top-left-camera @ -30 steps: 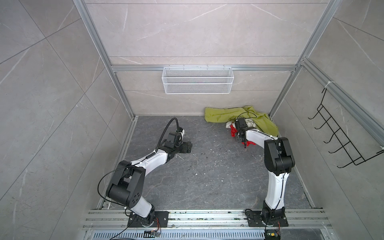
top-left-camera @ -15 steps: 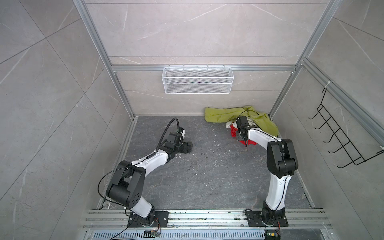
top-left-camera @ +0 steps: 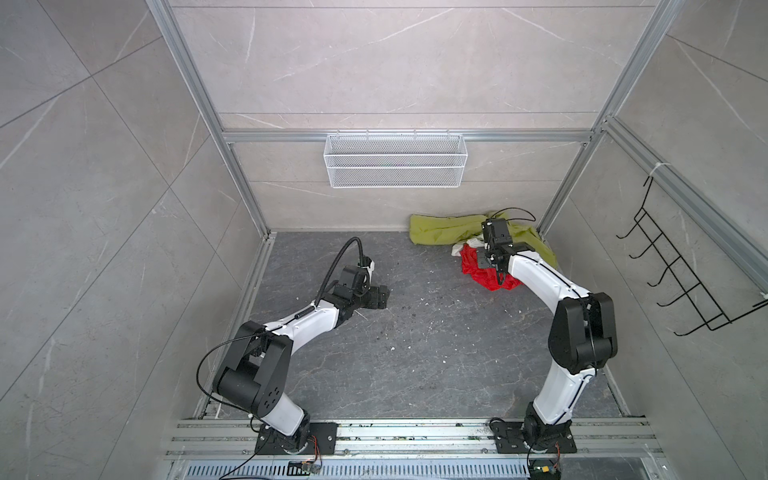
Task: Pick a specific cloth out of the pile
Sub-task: 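Close the right gripper on the red cloth and lift it, then pull the red cloth out of the pile while the left gripper reaches toward it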
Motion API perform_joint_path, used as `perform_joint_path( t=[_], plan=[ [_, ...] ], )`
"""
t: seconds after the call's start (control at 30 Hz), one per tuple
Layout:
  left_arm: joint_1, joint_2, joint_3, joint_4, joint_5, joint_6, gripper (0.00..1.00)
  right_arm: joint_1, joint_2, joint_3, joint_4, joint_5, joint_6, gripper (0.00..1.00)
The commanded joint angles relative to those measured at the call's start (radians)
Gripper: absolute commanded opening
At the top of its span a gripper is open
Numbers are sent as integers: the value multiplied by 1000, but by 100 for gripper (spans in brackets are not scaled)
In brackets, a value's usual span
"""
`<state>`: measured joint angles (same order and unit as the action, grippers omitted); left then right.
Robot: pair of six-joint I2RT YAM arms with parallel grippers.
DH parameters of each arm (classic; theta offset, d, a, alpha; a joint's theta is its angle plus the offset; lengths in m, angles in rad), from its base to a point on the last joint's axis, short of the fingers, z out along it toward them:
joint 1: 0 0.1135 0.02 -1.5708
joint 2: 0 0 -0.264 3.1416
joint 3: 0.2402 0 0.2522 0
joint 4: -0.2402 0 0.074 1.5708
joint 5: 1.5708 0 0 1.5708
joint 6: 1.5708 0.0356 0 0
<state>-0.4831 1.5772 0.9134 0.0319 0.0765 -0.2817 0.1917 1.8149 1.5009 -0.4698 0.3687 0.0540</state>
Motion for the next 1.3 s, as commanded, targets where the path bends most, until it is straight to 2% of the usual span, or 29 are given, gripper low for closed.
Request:
perform_joint_path(
  t=[0.0,0.47,1.27],
  plan=[
    [-13,-23,24,31,-17,-19,89,2,-68,10,-18,-16,24,0],
    [-46,-40,43,25,-18,6,89,6,-196,18,-42,-76,34,0],
    [-66,-105,-10,30,-36,4,89,86,-332,69,-87,-137,54,0]
  ],
)
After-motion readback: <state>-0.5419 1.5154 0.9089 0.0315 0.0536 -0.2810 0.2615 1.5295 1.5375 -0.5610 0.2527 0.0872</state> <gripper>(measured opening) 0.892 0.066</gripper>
